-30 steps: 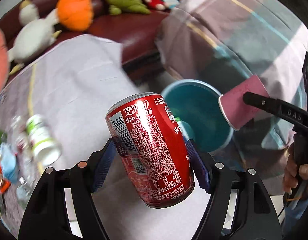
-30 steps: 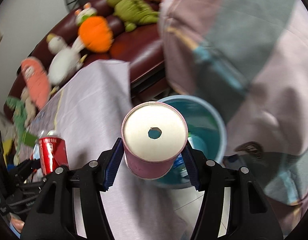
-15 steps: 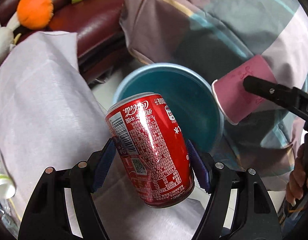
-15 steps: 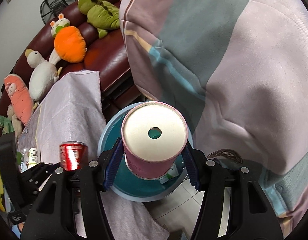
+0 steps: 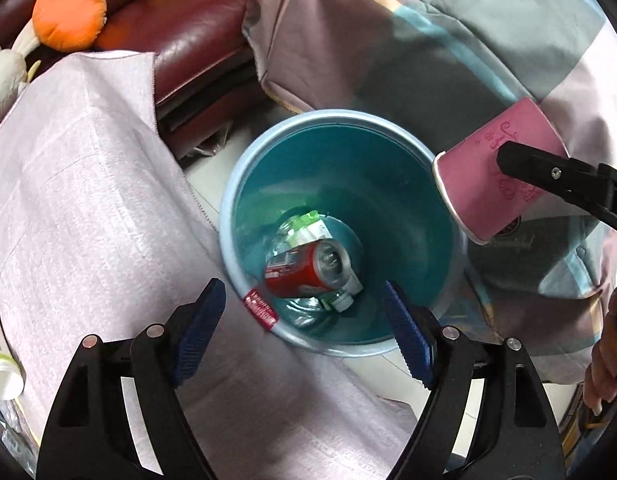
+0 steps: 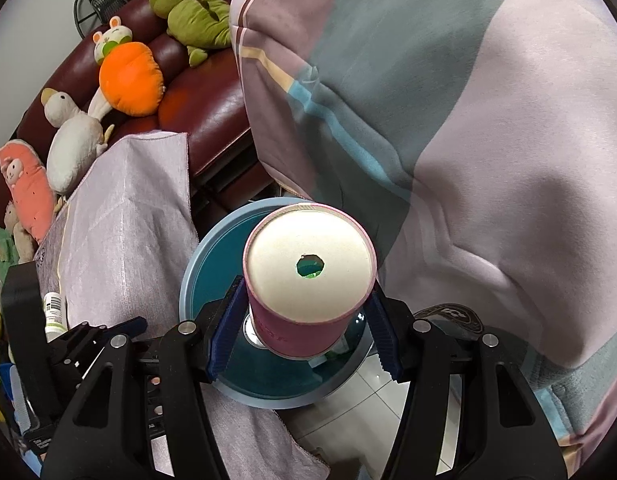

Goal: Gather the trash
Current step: 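Carry the can and cup over the teal bin and open both tools, then move both tools back to the table toward the white-green Swisse bottle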

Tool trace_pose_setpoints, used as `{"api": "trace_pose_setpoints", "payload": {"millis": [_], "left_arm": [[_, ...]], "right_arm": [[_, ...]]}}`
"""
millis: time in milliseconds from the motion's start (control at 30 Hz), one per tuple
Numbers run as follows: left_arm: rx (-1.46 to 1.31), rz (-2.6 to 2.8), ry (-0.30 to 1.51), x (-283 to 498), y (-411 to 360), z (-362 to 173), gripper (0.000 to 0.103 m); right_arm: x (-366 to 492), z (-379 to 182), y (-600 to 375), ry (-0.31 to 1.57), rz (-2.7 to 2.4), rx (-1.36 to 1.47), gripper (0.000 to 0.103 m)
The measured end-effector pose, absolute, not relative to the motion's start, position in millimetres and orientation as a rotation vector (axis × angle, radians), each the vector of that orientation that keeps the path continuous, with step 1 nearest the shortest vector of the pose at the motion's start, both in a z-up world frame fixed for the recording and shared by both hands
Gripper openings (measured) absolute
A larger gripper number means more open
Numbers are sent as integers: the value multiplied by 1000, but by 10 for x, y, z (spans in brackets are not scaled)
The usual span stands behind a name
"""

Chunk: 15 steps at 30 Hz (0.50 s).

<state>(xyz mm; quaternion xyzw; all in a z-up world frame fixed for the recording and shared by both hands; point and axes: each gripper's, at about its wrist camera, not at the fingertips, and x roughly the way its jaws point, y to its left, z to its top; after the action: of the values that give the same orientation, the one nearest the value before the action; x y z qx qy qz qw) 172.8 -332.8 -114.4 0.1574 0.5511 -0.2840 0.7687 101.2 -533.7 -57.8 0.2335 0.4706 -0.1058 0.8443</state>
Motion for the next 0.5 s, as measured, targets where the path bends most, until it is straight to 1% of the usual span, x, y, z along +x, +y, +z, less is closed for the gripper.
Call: {"api": "trace_pose_setpoints", "payload": {"millis": [267, 333, 400, 500], "left_arm": [[282, -594, 1204, 1752, -3084, -1096, 81], [271, -589, 1204, 1756, -3039, -1081, 81], [263, -586, 1203, 1758, -3000, -1060, 82], [249, -584, 1198, 1743, -2948, -1037, 84]], "right_arm": [[1134, -683, -5242, 1048, -213, 450, 56], [1154, -706, -5220, 1061, -212, 447, 59], [1169, -710, -5188, 1067, -216, 440, 66], [1170, -690, -5151, 1068, -219, 428, 70]]}}
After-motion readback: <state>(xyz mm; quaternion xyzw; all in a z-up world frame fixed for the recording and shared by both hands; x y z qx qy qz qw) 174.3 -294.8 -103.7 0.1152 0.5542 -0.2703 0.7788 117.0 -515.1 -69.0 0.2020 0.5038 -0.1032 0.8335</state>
